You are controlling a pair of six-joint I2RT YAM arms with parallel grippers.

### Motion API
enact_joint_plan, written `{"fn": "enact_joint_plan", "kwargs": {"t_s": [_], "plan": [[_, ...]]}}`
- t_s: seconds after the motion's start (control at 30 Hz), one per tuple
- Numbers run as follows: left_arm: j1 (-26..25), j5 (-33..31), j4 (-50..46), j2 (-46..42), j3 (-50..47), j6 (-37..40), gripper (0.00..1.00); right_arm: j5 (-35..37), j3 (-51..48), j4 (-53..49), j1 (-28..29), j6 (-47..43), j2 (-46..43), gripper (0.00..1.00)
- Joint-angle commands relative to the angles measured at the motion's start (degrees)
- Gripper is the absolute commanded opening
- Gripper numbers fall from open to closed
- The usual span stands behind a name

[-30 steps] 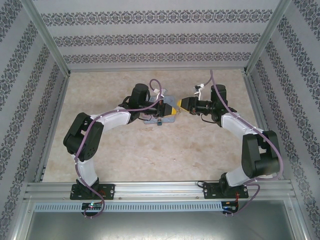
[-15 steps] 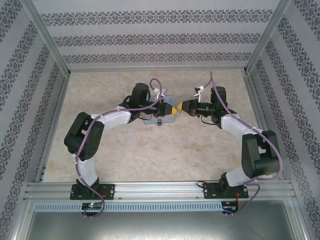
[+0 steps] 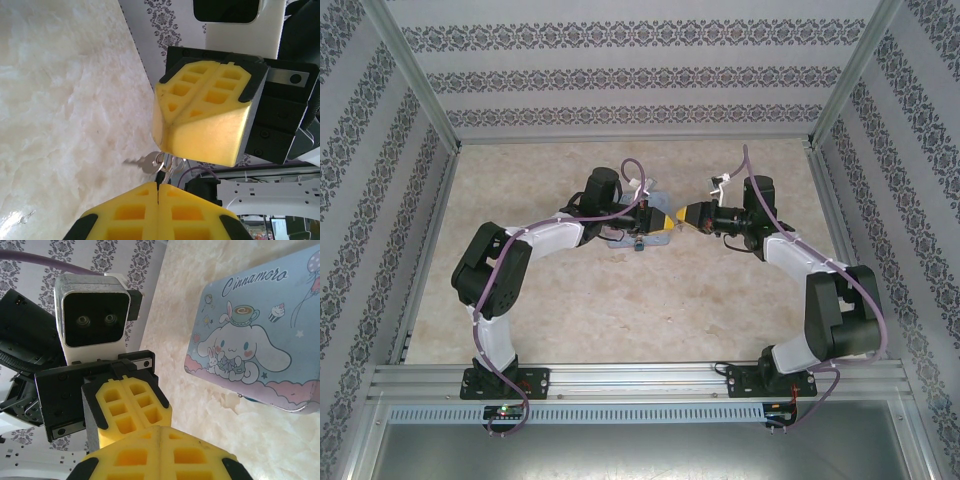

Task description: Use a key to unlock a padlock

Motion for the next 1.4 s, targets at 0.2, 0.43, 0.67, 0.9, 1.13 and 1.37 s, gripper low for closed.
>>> {"fn": "enact_joint_plan", "kwargs": {"t_s": [0.2, 0.43, 0.67, 0.9, 1.13, 1.37], "plan": [[2.29, -5.99, 11.31, -0.75, -1.62, -8.69, 0.57, 7.06, -3.47, 4.54, 0.75, 6.36, -3.01, 0.0], [1.8, -17.53, 25.45, -1.82, -7.55, -29.0, 0.7, 17.7, -5.41, 10.76, 2.8, 11.46, -6.88, 0.0], [-2.1, -30.98, 31.53, -3.75, -9.92, -44.89, 0.72, 32.89, -5.94, 13.3, 7.87, 4.98, -12.16, 0.0], [-6.35, -39.76, 30.84, -5.1, -9.17, -51.93, 0.64, 38.42, -6.41, 16.85, 10.51, -1.59, -12.86, 0.0], [-8.16, -43.18, 33.4, -4.84, -9.13, -53.18, 0.49, 39.38, -8.67, 20.4, 9.84, 2.59, -12.32, 0.0], [-9.24, -44.04, 34.58, -3.69, -8.27, -53.56, 0.41, 38.16, -11.49, 27.74, 8.36, 11.1, -9.73, 0.0]]}}
